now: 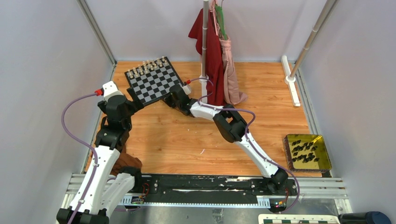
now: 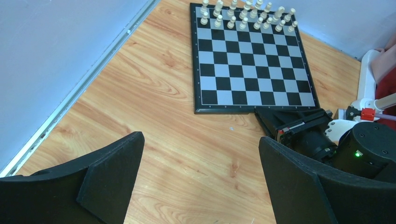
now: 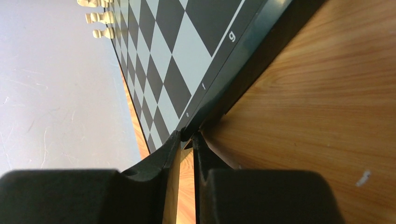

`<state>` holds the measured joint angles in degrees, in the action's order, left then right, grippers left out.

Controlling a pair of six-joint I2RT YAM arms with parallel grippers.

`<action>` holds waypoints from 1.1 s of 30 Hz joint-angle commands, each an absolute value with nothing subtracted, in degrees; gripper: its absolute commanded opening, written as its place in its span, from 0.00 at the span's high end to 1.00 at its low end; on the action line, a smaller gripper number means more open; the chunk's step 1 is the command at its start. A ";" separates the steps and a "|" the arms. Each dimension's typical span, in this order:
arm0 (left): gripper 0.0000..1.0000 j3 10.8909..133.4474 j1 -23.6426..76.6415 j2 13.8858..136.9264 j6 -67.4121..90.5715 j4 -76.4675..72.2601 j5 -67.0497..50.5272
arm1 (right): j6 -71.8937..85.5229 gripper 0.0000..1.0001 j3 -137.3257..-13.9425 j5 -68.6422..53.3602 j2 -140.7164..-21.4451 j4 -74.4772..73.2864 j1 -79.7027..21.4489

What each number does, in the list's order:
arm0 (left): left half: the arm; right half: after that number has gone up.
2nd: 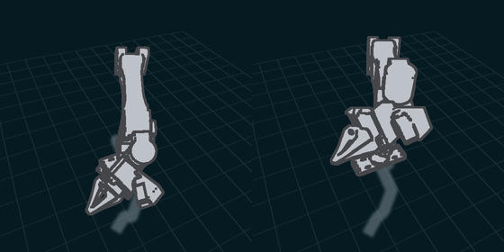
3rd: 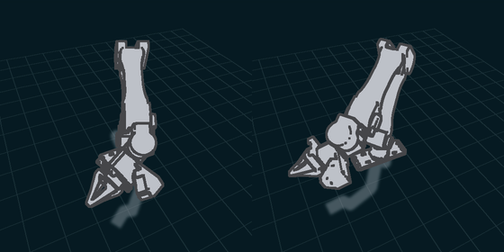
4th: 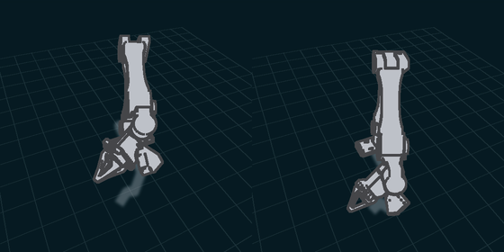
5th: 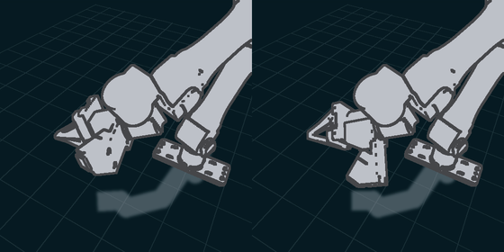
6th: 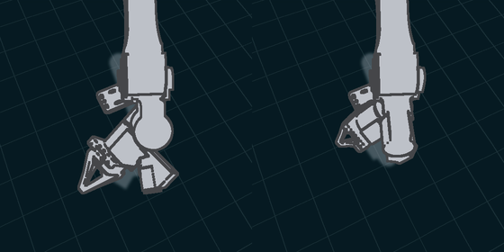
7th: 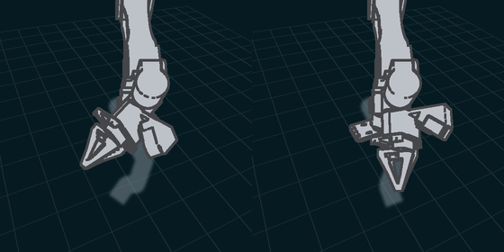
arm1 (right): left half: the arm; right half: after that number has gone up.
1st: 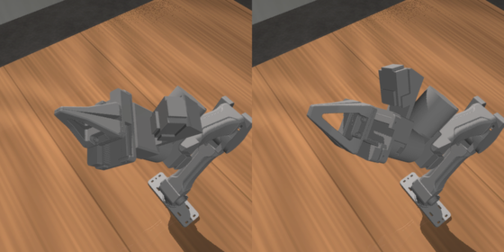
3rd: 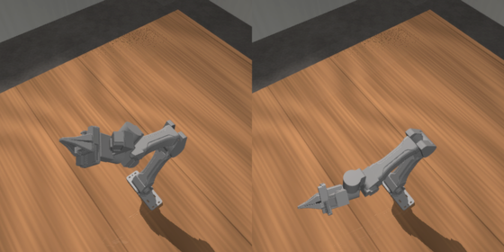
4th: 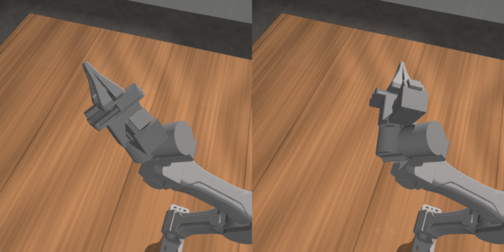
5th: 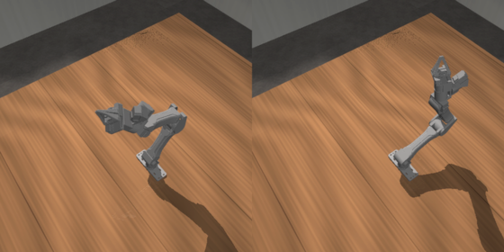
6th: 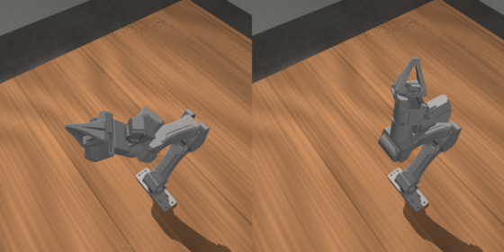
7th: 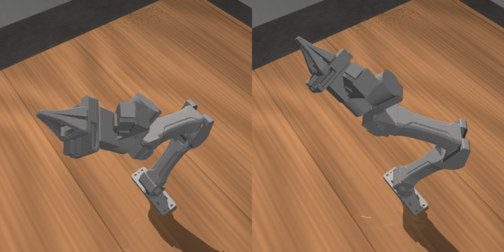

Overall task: Set up the chess pieces on the board
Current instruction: Move the chessboard to the center of the board.

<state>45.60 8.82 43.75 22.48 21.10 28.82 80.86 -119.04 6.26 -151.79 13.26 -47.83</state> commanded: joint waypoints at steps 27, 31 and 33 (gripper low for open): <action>0.00 47.05 9.23 43.49 23.00 22.17 31.49 | 75.69 1.00 -104.10 7.53 -144.92 11.41 -47.93; 0.00 47.69 9.23 43.57 23.37 23.54 31.74 | 75.70 1.00 -99.98 7.30 -143.05 12.78 -48.87; 0.00 48.00 9.23 43.46 23.39 24.19 31.97 | 75.54 1.00 -97.87 7.30 -142.04 13.51 -49.53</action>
